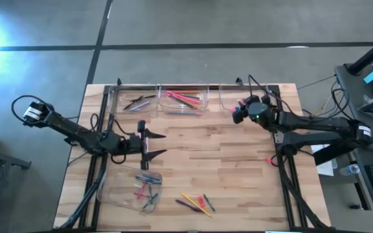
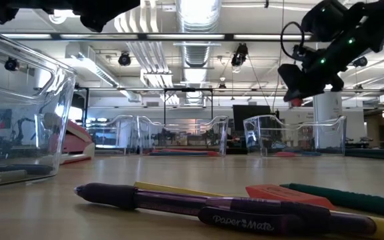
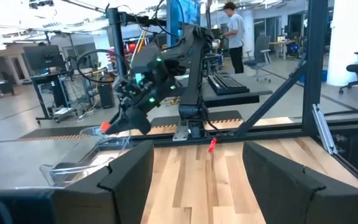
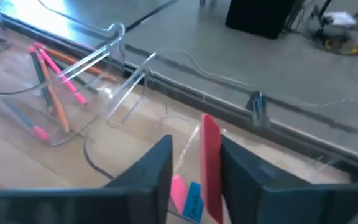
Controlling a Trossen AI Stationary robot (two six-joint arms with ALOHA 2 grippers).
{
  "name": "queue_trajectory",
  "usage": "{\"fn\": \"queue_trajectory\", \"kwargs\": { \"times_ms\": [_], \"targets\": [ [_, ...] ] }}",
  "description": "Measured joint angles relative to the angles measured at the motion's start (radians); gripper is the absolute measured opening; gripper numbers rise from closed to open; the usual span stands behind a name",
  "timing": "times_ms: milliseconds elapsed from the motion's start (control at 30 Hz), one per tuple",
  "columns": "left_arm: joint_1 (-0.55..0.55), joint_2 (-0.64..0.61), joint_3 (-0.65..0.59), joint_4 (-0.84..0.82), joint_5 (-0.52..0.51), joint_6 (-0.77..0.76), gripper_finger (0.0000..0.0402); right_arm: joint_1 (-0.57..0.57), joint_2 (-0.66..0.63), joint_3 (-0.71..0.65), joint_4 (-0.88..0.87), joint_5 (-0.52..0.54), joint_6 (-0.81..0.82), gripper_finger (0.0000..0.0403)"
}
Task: Sort crayons/erasers/pens/pencils in bins
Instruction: Put the orange eraser into the top right transparent bin, then put the purple pen into the top left transparent bin
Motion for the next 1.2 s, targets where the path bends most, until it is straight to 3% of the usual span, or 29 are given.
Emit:
{"fn": "queue_trajectory", "kwargs": {
  "times_ms": [100, 267, 500, 667, 867, 1000, 1200],
  "targets": [
    [0.000, 0.013, -0.001, 0.003, -0.001, -0.001, 0.0233, -0.053, 0.016, 0.000, 0.005, -0.056, -0.001, 0.0137],
    [0.004, 0.055, -0.001, 0.033, -0.005, -0.033, 0.0233, -0.088, 0.021, 0.003, 0.008, -0.059, -0.015, 0.0186],
    [0.012, 0.110, 0.021, 0.030, -0.006, -0.080, 0.0233, -0.089, 0.013, 0.003, 0.010, -0.076, -0.040, 0.0219],
    [0.014, 0.133, 0.073, -0.035, -0.007, -0.107, 0.0233, -0.073, -0.022, 0.003, 0.083, -0.276, -0.060, 0.0219],
    [0.025, 0.152, 0.182, -0.254, 0.003, -0.151, 0.0233, 0.039, -0.031, 0.003, 0.171, -0.322, -0.095, 0.0213],
    [0.025, 0.191, 0.245, -0.366, 0.137, -0.162, 0.0233, 0.163, -0.030, 0.003, 0.253, -0.323, -0.147, 0.0210],
    [0.025, 0.302, 0.318, -0.391, 0.271, -0.209, 0.0233, 0.320, -0.030, 0.003, 0.350, -0.314, -0.171, 0.0210]
  ]
}}
